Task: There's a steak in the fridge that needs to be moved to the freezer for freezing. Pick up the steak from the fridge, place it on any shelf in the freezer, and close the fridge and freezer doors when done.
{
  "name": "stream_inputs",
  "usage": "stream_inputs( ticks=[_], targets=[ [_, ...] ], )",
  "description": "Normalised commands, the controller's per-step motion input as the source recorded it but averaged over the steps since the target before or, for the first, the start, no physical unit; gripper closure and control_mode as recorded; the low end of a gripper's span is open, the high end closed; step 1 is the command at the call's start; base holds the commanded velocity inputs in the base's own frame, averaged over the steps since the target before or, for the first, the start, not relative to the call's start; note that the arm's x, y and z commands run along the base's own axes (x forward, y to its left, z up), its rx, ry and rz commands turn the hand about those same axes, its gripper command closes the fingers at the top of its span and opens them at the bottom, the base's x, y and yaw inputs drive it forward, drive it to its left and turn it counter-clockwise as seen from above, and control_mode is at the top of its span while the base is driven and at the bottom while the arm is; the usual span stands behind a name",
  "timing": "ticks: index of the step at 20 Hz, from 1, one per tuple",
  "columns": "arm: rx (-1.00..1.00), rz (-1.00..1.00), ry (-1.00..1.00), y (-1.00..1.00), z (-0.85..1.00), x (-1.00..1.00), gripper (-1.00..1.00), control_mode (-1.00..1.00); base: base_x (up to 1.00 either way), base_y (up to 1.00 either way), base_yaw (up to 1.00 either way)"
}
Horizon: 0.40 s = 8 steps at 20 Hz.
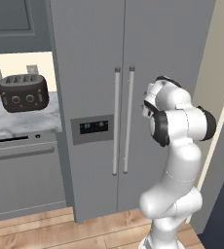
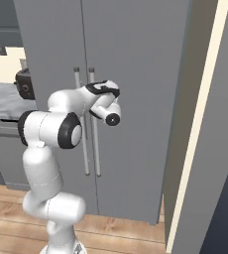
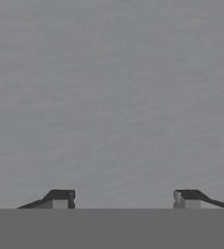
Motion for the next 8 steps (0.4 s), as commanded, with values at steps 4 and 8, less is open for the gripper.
stream_inputs(
  ticks=[4, 8],
  targets=[
    [0.00, 0.00, 0.01, 0.01, 0.00, 0.20, -1.00, -1.00, 0.00, 0.00, 0.00],
    [0.00, 0.00, 0.00, 0.00, 0.00, 0.00, -1.00, -1.00, 0.00, 0.00, 0.00]
  ],
)
